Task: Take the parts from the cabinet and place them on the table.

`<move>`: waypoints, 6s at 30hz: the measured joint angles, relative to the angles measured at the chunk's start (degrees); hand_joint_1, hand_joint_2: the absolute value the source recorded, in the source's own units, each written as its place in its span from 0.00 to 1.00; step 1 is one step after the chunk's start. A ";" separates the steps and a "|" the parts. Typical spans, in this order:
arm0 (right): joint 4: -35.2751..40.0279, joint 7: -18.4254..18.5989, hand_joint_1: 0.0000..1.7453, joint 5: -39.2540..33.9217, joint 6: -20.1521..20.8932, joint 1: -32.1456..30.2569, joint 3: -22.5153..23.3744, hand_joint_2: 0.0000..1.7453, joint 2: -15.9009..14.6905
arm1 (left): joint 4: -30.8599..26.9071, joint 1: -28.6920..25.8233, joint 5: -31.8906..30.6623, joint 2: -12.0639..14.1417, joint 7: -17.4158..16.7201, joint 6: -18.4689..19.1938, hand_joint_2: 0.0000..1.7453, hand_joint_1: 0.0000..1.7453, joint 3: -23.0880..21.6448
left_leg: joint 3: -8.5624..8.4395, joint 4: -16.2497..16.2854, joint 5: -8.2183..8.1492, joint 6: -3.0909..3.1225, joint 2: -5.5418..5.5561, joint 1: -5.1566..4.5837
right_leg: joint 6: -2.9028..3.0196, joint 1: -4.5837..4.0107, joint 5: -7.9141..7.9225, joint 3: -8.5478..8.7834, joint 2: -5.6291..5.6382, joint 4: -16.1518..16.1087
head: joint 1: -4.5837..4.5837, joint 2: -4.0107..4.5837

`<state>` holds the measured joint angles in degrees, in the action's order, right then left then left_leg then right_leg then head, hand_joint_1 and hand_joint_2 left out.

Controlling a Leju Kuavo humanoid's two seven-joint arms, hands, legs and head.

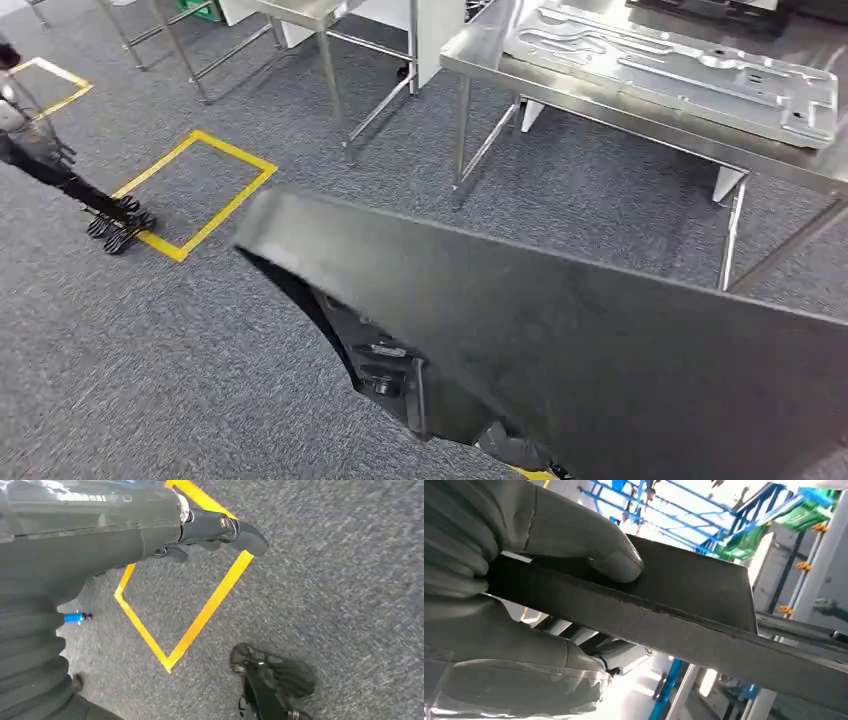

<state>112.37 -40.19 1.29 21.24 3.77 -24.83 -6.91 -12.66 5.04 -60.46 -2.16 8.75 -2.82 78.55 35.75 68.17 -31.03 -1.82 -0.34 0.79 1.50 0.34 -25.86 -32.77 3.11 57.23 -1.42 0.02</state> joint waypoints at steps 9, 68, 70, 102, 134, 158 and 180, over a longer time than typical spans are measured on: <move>-0.42 0.00 1.00 -0.63 0.66 0.25 0.02 1.00 -0.26 | 0.00 0.39 1.14 -0.24 0.00 -0.18 1.00 0.00 0.04 | -4.92 -12.01 4.50 3.00 0.91 0.37 | -2.37 -0.15 -2.31 -2.71 -1.22 3.90 | 0.02 0.00; -2.01 0.00 1.00 2.14 -1.40 2.05 0.02 1.00 3.85 | 0.00 0.46 0.11 0.57 1.02 2.34 1.00 0.00 -0.07 | -4.33 -11.48 4.36 2.72 0.20 -0.14 | -2.44 -0.13 -1.16 1.84 -2.05 0.59 | 0.02 0.00; -2.01 0.00 1.00 2.16 -1.42 2.13 0.04 1.00 3.85 | 0.00 0.54 0.11 0.57 1.02 2.53 1.00 0.00 -0.11 | -4.92 -11.84 4.33 3.26 0.11 0.04 | -2.82 0.10 -3.20 0.46 -2.47 3.67 | 0.02 0.00; -1.79 -0.02 1.00 1.73 -1.83 1.91 0.39 1.00 4.17 | 0.00 0.40 -0.07 0.83 1.05 2.66 1.00 0.00 -0.18 | -2.51 -10.81 5.73 3.37 0.22 -0.35 | -1.97 -0.27 -5.17 4.45 -2.50 3.29 | 0.02 0.00; 2.38 -0.02 1.00 0.98 -2.45 0.02 1.53 1.00 3.69 | -0.02 0.43 0.74 1.01 2.05 3.08 1.00 0.00 -0.20 | -3.28 -11.19 5.28 3.59 0.74 -0.27 | -2.41 -0.18 -7.42 1.85 -2.24 5.58 | 0.02 0.00; 2.88 0.00 1.00 -0.48 -3.02 0.74 1.51 1.00 2.89 | -0.02 0.30 0.92 1.16 1.90 3.08 1.00 0.00 -0.20 | -1.57 -9.20 5.52 2.26 0.52 -0.91 | -0.61 -0.61 -3.93 3.72 -2.43 0.49 | 0.00 0.00; 3.65 0.00 1.00 -0.52 -1.57 1.62 1.57 1.00 2.95 | -0.02 0.76 1.18 0.83 1.53 3.04 1.00 0.00 -0.18 | -5.19 -4.38 -2.86 0.42 0.52 -0.05 | -0.55 0.71 -0.73 0.11 -3.01 0.37 | -0.02 0.00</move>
<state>116.02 -40.19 0.76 19.67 5.40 -23.26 -3.96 -12.68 5.79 -59.28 -1.33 10.27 0.22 78.38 30.56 63.79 -33.90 -1.40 0.18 0.74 0.94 1.06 -26.60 -32.66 0.10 57.59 -1.44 0.02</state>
